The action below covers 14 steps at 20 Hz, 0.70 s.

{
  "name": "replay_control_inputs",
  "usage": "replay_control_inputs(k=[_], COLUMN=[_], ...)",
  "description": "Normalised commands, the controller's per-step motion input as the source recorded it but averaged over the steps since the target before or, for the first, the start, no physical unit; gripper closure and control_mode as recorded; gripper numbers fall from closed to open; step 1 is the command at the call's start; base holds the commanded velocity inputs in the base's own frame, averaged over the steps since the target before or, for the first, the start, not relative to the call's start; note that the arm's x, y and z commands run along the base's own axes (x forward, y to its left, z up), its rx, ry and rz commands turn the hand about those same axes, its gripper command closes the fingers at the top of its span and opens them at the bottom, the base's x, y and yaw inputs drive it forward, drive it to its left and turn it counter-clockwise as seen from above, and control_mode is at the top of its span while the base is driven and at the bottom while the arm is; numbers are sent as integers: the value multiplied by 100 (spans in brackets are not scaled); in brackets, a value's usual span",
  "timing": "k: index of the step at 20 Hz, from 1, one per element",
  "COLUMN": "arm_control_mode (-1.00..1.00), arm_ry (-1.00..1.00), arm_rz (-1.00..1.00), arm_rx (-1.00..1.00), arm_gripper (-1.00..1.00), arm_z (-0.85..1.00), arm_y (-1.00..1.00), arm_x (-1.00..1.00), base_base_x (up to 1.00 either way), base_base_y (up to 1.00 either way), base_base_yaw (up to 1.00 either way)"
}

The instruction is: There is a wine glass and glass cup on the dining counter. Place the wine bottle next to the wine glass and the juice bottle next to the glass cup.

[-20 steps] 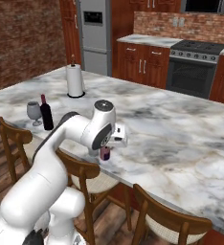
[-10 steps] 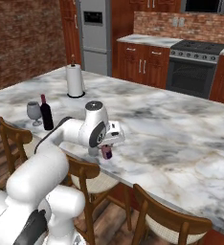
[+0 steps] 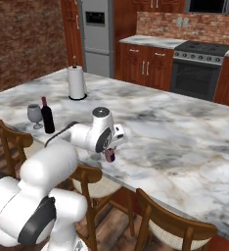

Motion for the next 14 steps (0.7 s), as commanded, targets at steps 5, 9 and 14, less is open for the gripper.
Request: replay_control_inputs(k=[5, 9, 14], arm_control_mode=[-100, -100, -100], arm_ry=[0, 0, 3], arm_rz=[22, 21, 19], arm_rx=[0, 0, 0], arm_gripper=[100, 100, 100], arm_z=[-13, -11, -12], arm_y=[0, 0, -1], arm_x=[23, 22, 23], base_base_x=[0, 0, 0], base_base_y=[0, 0, 0], base_base_yaw=[0, 0, 0])
